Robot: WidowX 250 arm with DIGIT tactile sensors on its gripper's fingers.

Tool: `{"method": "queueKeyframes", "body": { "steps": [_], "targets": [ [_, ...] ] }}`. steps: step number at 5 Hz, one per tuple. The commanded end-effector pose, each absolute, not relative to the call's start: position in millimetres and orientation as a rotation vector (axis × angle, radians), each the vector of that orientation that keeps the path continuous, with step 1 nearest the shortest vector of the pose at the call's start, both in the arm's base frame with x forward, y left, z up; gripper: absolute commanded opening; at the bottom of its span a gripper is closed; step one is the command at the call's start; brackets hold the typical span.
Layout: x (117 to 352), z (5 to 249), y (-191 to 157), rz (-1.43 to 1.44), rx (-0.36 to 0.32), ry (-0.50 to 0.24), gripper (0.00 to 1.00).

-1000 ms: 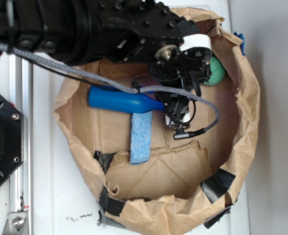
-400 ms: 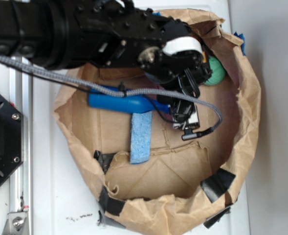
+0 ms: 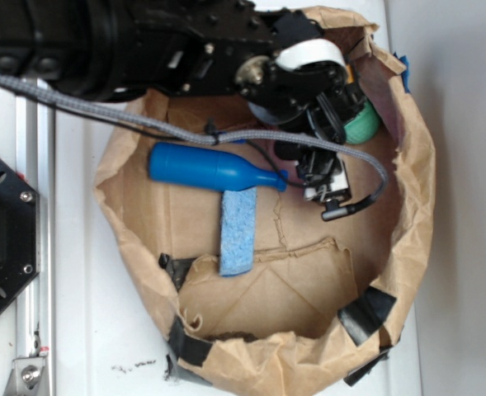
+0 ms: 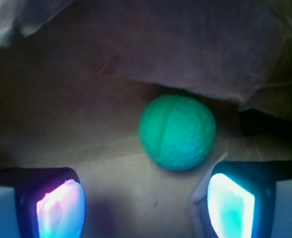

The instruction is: Grab the green ball.

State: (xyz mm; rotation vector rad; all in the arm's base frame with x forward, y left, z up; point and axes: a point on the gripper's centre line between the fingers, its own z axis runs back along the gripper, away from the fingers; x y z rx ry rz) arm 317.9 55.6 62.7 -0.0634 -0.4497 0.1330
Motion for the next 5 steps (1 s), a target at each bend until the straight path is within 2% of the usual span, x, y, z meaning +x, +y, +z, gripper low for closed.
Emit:
{"method": "queueKeyframes", "body": {
  "steps": [1,4,5],
  "targets": [
    [334.0,73.3,64.9,0.162,-0.038,-0.485,1.0],
    [348.4,56.5,59.3,0.137,0.034,-0.476,1.0],
    [357.9,57.1,61.8,0.157,-0.002,-0.465,1.0]
  ]
}}
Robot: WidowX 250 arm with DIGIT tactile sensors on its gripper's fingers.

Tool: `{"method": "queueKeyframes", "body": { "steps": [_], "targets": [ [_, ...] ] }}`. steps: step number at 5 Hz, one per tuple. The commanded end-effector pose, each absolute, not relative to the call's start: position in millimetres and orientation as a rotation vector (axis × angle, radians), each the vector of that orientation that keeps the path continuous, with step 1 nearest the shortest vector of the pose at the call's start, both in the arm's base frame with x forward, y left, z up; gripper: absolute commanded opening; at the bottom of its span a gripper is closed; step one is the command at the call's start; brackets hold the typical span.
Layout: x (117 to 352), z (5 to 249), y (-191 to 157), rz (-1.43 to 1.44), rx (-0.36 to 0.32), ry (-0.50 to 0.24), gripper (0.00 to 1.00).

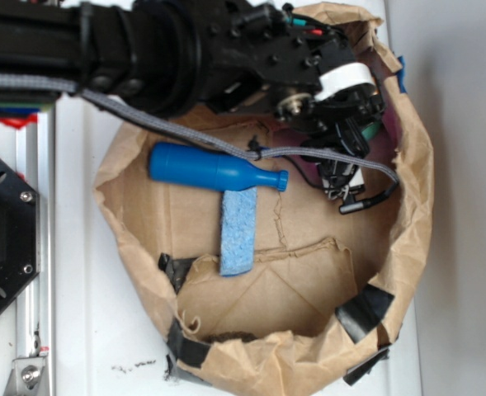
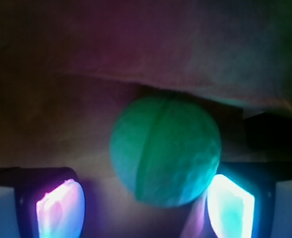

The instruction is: Grab the green ball.

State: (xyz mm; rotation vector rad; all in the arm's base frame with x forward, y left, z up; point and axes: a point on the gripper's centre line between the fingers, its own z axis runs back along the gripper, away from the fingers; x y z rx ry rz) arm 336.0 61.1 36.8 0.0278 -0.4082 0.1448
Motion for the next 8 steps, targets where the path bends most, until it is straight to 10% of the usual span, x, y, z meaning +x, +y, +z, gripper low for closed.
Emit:
{"method": "queueKeyframes", "body": {
  "steps": [1,2,6,8],
  "targets": [
    [363.9,58.5,61.2,0.16,0.001,-0.471,1.0],
    [363.1,57.3,59.6,0.156,0.003,-0.476,0.0],
    [355.5,69.3,60.8,0.143,-0.017,-0.466,0.0],
    [306.4,108.6,58.7,0.126,-0.083,-0.388,0.0]
  ]
}}
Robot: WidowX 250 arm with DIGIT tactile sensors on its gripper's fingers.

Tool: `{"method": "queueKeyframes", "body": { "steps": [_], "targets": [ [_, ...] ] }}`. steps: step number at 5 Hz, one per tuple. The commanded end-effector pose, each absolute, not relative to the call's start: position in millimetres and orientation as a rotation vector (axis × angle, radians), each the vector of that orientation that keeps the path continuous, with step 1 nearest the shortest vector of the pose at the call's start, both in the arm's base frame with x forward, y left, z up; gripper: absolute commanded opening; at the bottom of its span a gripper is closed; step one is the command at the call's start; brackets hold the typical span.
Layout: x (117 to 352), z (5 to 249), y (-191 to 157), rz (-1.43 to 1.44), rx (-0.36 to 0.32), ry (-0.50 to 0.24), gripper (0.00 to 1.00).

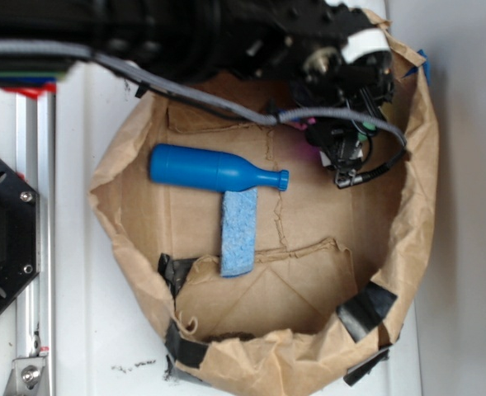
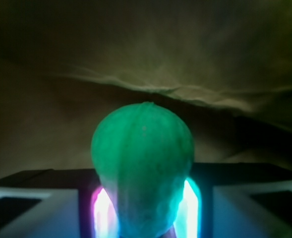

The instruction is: Grab the green ball.

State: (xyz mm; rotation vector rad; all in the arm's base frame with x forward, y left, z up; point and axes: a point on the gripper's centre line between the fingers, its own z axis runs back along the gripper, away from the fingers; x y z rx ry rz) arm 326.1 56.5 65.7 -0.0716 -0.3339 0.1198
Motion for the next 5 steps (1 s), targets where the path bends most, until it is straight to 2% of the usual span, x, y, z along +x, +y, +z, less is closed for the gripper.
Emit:
{"method": "queueKeyframes", "body": {
  "steps": [1,2,3,4,5],
  "targets": [
    [278.4,138.5,52.8,0.091,-0.117,-0.358,0.0],
    [265.1,155.7,43.3,0.12,-0.119,-0.184,0.0],
    [256.4,160.1,33.8,0.106,-0.108,-0.122,0.0],
    [246.9,164.8,24.5,0.062,-0.102,-0.159,0.0],
    [248.4,163.2,22.9,0.055,-0.09,-0.172,0.0]
  ]
}}
